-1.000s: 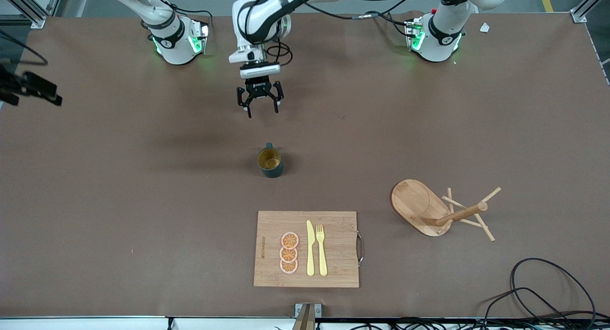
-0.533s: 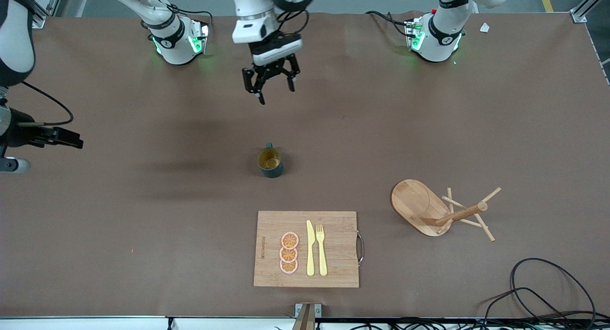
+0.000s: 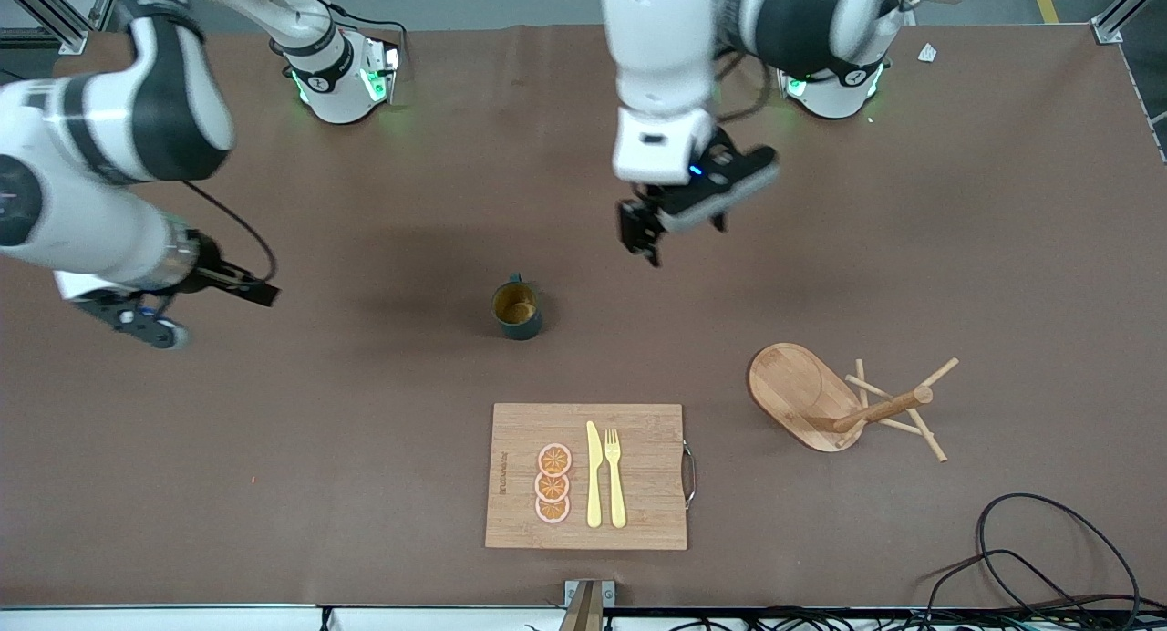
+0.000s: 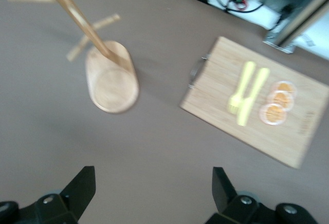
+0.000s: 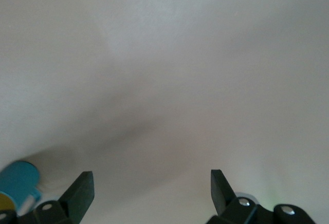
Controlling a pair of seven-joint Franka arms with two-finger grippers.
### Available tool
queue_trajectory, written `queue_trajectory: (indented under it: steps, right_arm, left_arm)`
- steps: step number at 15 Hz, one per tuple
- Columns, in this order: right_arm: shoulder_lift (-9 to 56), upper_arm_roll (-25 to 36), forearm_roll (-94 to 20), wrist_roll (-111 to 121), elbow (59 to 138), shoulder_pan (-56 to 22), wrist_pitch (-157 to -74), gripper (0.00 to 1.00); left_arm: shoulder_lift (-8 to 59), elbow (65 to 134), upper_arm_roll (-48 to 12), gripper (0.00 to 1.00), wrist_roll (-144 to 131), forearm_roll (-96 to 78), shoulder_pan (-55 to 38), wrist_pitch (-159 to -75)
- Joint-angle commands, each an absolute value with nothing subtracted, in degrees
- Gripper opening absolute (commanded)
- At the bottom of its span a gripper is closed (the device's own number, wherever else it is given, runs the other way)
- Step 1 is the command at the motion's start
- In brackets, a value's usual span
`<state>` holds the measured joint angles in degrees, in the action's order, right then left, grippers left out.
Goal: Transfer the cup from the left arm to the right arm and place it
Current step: 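Open the left gripper and raise it while the right gripper reaches the mug, then grasp the teal mug's rim with the right gripper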
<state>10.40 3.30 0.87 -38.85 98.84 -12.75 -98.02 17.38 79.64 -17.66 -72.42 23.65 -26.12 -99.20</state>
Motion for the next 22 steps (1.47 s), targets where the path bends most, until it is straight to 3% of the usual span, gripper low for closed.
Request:
queue_trajectory:
  steps: [1,5,11,19,22]
  right_arm:
    - [8.7,3.7,0.2,-52.4,105.1,-19.1,-103.5,1.00]
    - [9.1,3.8,-0.5,-72.2,111.4,-30.0,-115.5,1.00]
    - [17.7,3.8,-0.5,-95.0,111.6,-40.9,-129.1,1.00]
    - [23.5,3.8,-2.4,-97.4,110.5,-42.0,-131.9,0.99]
    - [24.9,3.8,-2.6,-96.6,109.2,-41.7,-131.9,0.86]
  left_arm:
    - [13.0,80.9,-18.2,1.00,-61.9,16.7,-17.2,-97.6]
    - [10.9,80.9,-18.1,1.00,-47.5,12.8,-7.0,-95.5]
    - [8.3,80.8,-17.7,1.00,-26.3,12.6,1.5,-91.7]
    - [2.5,81.6,-10.9,1.00,-8.5,1.4,4.0,-82.9]
    - [-0.7,85.6,-9.3,1.00,-3.2,0.2,3.8,-83.0]
